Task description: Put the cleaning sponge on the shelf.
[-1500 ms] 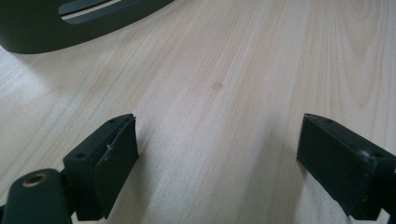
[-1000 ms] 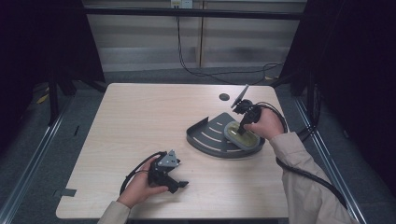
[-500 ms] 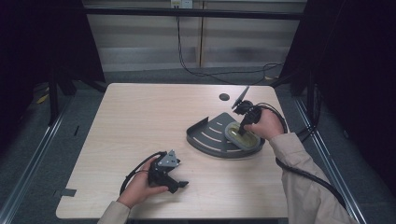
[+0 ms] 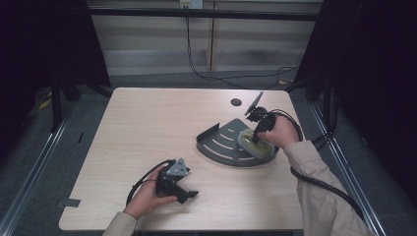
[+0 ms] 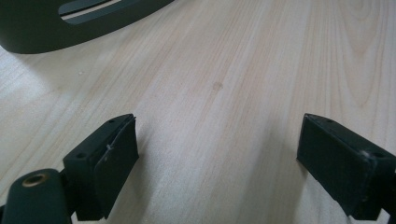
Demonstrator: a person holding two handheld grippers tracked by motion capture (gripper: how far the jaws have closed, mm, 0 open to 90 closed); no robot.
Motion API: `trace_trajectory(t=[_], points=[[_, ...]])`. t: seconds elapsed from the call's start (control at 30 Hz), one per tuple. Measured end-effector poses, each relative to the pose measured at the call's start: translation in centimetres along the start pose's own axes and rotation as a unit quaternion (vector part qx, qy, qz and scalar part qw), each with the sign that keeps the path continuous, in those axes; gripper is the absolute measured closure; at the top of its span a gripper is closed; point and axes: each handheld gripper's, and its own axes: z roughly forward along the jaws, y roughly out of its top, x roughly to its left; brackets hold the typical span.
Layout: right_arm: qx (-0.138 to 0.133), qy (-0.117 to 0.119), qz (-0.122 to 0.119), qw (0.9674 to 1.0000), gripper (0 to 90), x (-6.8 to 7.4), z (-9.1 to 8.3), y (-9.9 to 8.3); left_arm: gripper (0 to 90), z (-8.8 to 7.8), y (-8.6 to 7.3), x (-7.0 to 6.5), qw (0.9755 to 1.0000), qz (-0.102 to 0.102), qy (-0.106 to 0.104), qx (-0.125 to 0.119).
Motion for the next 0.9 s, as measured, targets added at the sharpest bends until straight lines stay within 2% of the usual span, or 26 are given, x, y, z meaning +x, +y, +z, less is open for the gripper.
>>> trace_trajectory(t=[0.57, 0.9], points=[[0.006, -0.009, 0.015, 0.9998, 70.9, -0.75, 0.45, -0.34, 11.9, 0.0, 0.0, 0.0, 1.0, 0.0, 0.0, 0.0], [0.009, -0.016, 0.015, 0.9997, 70.7, -0.87, 0.48, -0.29, 11.9, 0.0, 0.0, 0.01, 1.0, 0.0, 0.0, 0.0]])
